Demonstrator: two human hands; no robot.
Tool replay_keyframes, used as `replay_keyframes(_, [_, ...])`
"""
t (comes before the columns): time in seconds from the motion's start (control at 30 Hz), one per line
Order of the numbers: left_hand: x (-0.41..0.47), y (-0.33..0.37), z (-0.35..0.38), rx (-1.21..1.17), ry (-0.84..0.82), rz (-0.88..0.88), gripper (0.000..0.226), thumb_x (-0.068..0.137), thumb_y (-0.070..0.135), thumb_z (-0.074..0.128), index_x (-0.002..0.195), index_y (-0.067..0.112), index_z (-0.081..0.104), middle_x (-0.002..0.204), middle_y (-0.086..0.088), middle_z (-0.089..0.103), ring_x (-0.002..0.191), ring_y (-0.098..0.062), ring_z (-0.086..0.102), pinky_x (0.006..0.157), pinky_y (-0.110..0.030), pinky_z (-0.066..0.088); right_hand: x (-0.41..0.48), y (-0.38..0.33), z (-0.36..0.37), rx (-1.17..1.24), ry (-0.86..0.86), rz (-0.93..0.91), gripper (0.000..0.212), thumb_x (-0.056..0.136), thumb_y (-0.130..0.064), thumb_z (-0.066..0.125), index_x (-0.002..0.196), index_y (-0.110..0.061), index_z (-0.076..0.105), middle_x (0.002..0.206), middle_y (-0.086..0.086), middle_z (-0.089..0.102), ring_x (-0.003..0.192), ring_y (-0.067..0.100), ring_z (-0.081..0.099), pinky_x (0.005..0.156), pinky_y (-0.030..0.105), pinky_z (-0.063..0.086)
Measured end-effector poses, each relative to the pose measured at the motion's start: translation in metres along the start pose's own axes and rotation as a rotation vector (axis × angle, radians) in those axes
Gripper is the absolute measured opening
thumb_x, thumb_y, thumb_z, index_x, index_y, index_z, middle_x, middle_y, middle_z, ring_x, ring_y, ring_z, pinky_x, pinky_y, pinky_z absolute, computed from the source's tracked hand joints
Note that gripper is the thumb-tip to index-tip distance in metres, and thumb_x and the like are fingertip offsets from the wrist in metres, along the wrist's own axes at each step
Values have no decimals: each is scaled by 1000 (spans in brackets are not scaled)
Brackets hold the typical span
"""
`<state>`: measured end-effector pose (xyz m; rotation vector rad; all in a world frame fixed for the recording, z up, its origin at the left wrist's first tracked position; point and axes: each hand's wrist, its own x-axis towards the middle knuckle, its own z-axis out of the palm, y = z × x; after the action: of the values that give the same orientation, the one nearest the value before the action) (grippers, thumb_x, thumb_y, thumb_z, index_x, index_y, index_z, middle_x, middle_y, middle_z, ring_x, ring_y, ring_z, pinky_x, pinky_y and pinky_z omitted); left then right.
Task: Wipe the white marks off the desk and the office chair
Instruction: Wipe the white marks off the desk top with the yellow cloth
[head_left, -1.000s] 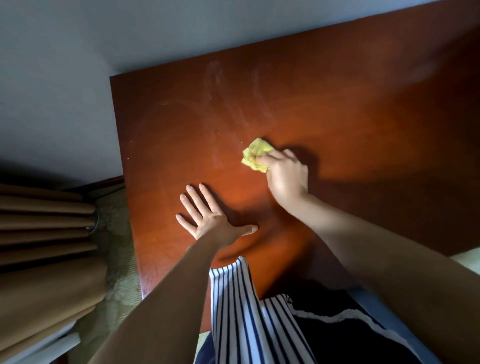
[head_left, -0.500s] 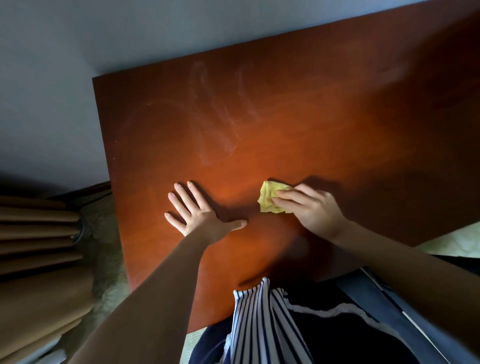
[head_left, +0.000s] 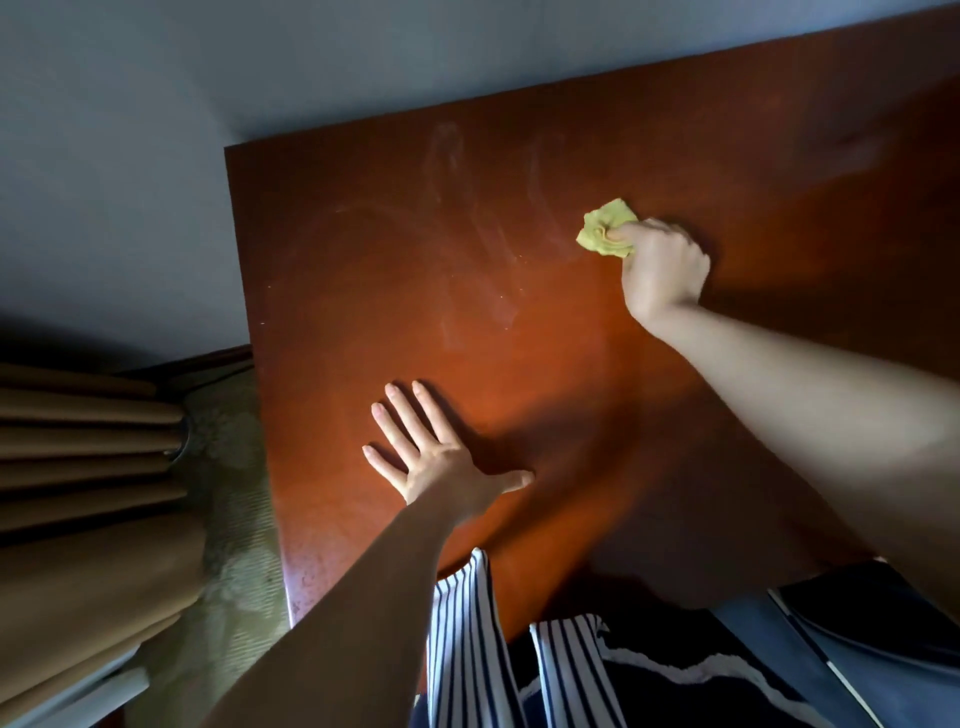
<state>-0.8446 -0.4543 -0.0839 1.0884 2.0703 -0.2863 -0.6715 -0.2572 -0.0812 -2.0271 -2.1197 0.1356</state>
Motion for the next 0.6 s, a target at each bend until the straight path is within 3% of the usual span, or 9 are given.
replay_keyframes(0.1, [-2,0,-1,0,-20,4,158,43,89,61,117,15,-58,121,-7,-65,112,-28,-58,103,-57,-22,15,-27,10,-10,4,140,38,94,-3,44,115,-26,66,115,8,63,106,30,55,73,36,44])
replay_keyframes(0.17, [-2,0,-2,1,-28,3,158,44,88,61,116,14,-58,119,-7,-66,111,-28,-59,102,-58,-23,13,-44,14,-13,-23,141,38,95,-6,39,117,-25,65,117,8,62,109,28,52,74,37,44])
replay_keyframes(0.37, [-4,1,-4,-2,-27,6,158,44,87,63,119,14,-56,121,-7,-64,112,-28,-58,105,-58,-20,-31,-83,20,99,-108,-146,46,94,-7,38,122,-36,60,125,-7,59,106,24,50,69,31,42])
replay_keyframes(0.5, [-5,1,-4,2,-22,3,157,44,87,63,112,16,-60,118,-6,-66,110,-27,-59,105,-58,-20,-74,-89,20,185,-130,-330,40,90,-8,47,115,-32,67,121,-11,63,103,22,55,67,30,42])
replay_keyframes(0.6, [-5,2,-3,0,-11,-6,157,43,87,63,110,16,-61,117,-6,-66,109,-27,-60,104,-58,-20,-109,-79,12,284,-82,-450,33,80,-5,57,101,-23,75,105,-7,71,90,24,64,57,30,52])
